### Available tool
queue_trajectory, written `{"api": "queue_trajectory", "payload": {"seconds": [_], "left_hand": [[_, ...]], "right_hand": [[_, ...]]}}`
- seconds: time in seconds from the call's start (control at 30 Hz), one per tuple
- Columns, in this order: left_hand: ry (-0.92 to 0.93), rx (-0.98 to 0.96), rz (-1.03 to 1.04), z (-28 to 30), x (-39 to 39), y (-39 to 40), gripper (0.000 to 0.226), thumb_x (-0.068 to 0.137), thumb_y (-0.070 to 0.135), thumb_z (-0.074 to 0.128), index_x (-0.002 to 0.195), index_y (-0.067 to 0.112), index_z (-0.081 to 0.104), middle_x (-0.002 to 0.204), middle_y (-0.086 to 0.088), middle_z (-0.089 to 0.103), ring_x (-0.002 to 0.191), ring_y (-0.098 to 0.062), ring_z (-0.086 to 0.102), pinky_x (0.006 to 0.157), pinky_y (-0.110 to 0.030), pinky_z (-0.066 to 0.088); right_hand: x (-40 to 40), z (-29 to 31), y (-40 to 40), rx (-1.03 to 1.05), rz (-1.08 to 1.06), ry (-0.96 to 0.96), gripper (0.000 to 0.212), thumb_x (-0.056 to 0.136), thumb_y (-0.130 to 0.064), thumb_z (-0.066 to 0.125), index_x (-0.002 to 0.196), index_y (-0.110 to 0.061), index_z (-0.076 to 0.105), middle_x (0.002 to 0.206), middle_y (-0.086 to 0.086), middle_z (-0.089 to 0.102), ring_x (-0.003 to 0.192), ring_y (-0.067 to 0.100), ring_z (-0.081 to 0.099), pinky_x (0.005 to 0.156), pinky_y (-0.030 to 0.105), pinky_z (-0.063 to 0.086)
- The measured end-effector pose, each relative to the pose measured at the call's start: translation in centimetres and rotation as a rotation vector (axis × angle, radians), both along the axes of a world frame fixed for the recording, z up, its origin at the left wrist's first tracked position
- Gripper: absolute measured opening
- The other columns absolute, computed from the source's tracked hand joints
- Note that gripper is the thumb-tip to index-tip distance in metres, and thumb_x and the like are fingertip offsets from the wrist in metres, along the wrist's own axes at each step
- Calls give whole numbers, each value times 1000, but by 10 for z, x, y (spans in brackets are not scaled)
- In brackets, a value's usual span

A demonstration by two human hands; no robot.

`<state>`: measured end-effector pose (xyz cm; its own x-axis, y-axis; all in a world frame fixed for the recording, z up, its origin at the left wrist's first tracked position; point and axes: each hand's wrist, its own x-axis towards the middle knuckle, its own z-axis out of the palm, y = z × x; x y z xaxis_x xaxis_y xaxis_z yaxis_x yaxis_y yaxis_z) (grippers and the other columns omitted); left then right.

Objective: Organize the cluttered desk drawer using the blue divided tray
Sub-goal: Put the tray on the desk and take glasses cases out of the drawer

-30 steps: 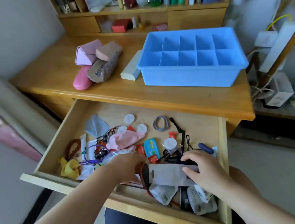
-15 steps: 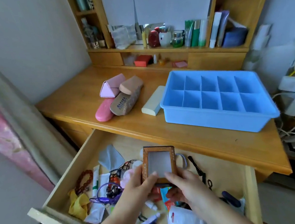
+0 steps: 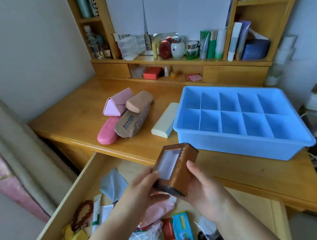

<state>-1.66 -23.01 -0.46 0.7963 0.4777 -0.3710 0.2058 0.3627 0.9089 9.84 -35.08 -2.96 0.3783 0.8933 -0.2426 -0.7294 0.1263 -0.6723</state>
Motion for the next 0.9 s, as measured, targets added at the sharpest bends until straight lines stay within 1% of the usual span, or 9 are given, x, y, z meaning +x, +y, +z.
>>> {"api": "queue_trajectory", "payload": {"seconds": [0.07, 0.13, 0.2, 0.37, 0.5, 0.63, 0.7, 0.8, 0.9], "left_hand": [[99, 370, -15, -1, -10, -4, 20, 93, 29, 55, 111, 23, 62, 98, -6, 71, 88, -15, 68, 81, -32, 55], [21, 437, -141, 0, -13, -8, 47, 78, 55, 65, 118, 32, 55, 97, 6, 71, 90, -4, 67, 75, -20, 54], [-3, 458, -234, 3, -18, -10, 69, 59, 69, 73, 119, 40, 53, 101, 6, 70, 94, -7, 67, 78, -22, 55], [-15, 382, -281, 8, -33, -1, 43, 64, 58, 73, 99, 33, 68, 80, 8, 64, 75, -12, 61, 71, -27, 49], [-8, -229, -213, 9, -48, 15, 53, 79, 47, 63, 118, 10, 66, 120, -20, 64, 103, -38, 64, 85, -41, 56], [35, 122, 64, 13, -52, 6, 71, 61, 68, 72, 114, 21, 67, 107, 0, 72, 93, -16, 69, 72, -34, 57], [78, 320, 218, 10, -52, -6, 63, 69, 60, 71, 120, 24, 60, 101, 6, 70, 82, -5, 68, 65, -28, 58], [126, 286, 276, 5, -50, -26, 44, 85, 40, 61, 126, 28, 49, 100, 0, 66, 70, -16, 70, 64, -36, 59], [-10, 195, 315, 2, -45, -36, 27, 87, 34, 58, 112, 41, 53, 83, -4, 72, 61, -23, 68, 56, -32, 55]], "right_hand": [[-10, -2, -2, 0, -3, -24, 86, 54, -37, 88, 127, -5, 55, 120, 27, 58, 109, 36, 56, 96, 48, 44], [-12, -2, -2, -26, -1, -133, 69, 55, -34, 85, 115, -8, 64, 107, 20, 65, 96, 27, 63, 79, 37, 53], [-17, 3, -2, -48, 14, -224, 50, 59, -32, 80, 103, -11, 70, 97, 15, 70, 87, 23, 69, 69, 29, 55], [-21, 10, -14, -50, 59, -261, 49, 52, -41, 86, 93, -18, 75, 90, 10, 71, 82, 20, 67, 71, 32, 55], [-21, 1, -24, -71, -29, 38, 73, 47, -38, 88, 111, -8, 70, 114, 23, 65, 100, 33, 62, 83, 45, 50], [-30, 3, -20, -31, -70, 170, 52, 73, -29, 68, 118, -3, 63, 116, 26, 63, 103, 37, 61, 76, 46, 55], [-32, 3, -13, 30, -112, 234, 55, 74, -20, 63, 125, 1, 56, 119, 28, 60, 107, 38, 56, 75, 44, 58], [-36, 7, -1, 48, -120, 155, 70, 69, 1, 66, 135, 0, 43, 118, 28, 58, 102, 36, 59, 78, 39, 56], [-38, 7, 10, -27, -148, -10, 79, 62, 12, 68, 133, -13, 42, 115, 25, 65, 98, 37, 66, 78, 40, 57]]}}
